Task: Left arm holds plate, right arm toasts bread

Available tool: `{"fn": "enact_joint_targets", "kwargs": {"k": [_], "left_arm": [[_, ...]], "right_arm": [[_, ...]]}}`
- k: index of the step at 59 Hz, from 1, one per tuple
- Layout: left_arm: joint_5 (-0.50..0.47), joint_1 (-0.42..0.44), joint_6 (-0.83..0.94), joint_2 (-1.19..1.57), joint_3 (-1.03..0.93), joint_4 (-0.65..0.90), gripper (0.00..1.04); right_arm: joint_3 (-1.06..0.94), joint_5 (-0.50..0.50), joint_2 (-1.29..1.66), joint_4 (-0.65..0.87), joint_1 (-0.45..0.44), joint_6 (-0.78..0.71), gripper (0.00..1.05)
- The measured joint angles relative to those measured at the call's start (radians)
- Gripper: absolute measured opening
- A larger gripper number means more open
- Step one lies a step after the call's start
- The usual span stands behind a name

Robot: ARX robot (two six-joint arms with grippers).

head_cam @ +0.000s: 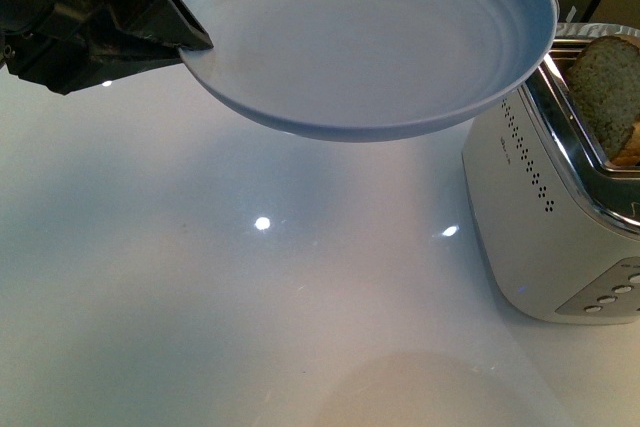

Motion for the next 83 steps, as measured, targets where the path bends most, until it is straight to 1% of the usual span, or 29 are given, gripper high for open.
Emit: {"fn": "enact_joint_targets", "kwargs": {"k": [12,15,19,38,40,47,50,69,77,83], "left_arm": [[0.0,0.0,0.0,0.0,0.0,0.0,0.03],[0.0,0.0,0.0,0.0,0.0,0.0,0.03],[0.0,0.0,0.0,0.0,0.0,0.0,0.03],[0.0,0.0,0.001,0.0,0.0,0.0,0.03],[0.0,0.0,0.003,0.0,0.0,0.0,0.03],[0.001,0.0,0.006,0.0,0.0,0.0,0.03],[0.002,0.0,0.008,0.0,0.0,0.0,0.03],[0.003,0.004,0.019,0.0,0.0,-0.001,0.03],[0.015,0.016,0.037,0.0,0.0,-0.011,0.03],[0.027,0.047,0.062,-0.006,-0.001,-0.018,0.03]], "right_arm": [[0.0,0.0,-0.049,-0.05,0.0,0.0,0.02],[0.0,-0.002,-0.116,-0.145,-0.001,0.0,0.02],[0.0,0.0,-0.183,-0.204,-0.001,0.0,0.02],[0.0,0.0,-0.207,-0.213,-0.001,0.0,0.02],[0.0,0.0,-0.208,-0.213,-0.001,0.0,0.08],[0.0,0.0,-0.208,-0.213,0.0,0.0,0.37],[0.0,0.0,-0.208,-0.213,0.0,0.0,0.48],[0.0,0.0,-0.208,-0.213,-0.001,0.0,0.97],[0.0,0.0,-0.208,-0.213,-0.001,0.0,0.96],[0.0,0.0,-0.208,-0.213,0.0,0.0,0.96]]}}
